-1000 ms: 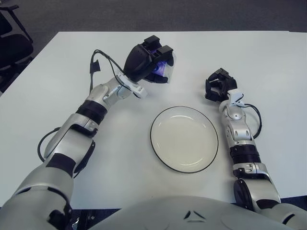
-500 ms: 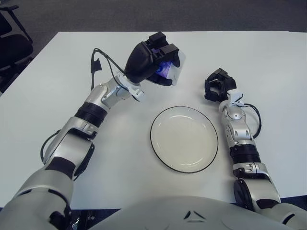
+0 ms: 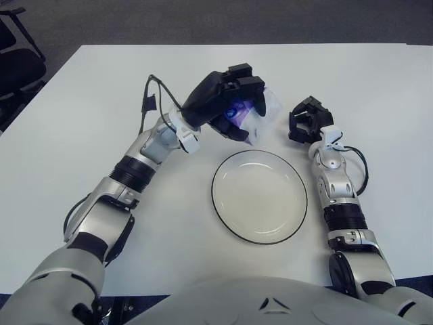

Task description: Put the tissue paper into the plate.

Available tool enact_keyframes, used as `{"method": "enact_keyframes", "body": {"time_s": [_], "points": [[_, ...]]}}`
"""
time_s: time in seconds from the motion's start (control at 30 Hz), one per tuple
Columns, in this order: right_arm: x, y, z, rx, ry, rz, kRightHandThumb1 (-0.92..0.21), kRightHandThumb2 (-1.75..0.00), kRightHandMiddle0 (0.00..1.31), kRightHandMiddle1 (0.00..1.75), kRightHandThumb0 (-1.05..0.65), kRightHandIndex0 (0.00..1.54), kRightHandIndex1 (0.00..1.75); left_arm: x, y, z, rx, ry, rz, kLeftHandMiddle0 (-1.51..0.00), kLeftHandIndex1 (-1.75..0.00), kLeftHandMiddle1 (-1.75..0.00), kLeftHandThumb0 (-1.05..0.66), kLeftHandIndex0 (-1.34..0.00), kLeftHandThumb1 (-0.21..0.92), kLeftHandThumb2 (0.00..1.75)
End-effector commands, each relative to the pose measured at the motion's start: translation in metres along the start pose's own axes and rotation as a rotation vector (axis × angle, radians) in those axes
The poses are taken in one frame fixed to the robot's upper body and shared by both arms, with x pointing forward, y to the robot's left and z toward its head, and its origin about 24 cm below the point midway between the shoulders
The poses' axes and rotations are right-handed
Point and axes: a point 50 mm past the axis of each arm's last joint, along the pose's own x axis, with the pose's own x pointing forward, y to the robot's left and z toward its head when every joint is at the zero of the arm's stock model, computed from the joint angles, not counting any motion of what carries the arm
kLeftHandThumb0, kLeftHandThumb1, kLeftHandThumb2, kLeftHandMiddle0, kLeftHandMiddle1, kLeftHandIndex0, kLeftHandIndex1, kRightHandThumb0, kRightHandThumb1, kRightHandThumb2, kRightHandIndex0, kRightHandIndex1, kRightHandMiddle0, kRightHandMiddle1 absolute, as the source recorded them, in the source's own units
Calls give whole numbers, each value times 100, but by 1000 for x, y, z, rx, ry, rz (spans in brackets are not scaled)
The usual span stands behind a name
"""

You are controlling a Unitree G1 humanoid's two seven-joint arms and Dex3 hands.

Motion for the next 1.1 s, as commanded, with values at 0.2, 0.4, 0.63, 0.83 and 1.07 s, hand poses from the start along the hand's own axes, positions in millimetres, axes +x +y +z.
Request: {"method": "enact_keyframes", "body": {"time_s": [0.2,0.4,0.63,0.83,1.07], "points": [[-24,11,-32,39,154,-16,-39,-122,55,175,-46,107,175,-7,-7,15,-173,-37,-104,-130,-175,-175,-21,-109,31,137],[-23,12,-32,32,164,-13,-43,-117,52,175,-44,106,175,-5,-12,24,-178,-62,-150,-129,-175,-175,-15,-106,27,143],[-23,16,-28,43,160,-20,-45,-115,50,175,-44,105,175,-3,-15,27,-126,-93,-234,-132,-175,-175,-16,-106,25,145],[-19,12,-35,25,184,-14,-45,-115,51,175,-44,104,175,-2,-24,27,-199,-65,-356,-133,-175,-175,-18,-107,24,145],[-15,9,-43,-3,179,12,-44,-116,51,175,-44,111,175,1,-37,30,-217,-128,-438,-135,-175,-175,-26,-108,30,139]]}}
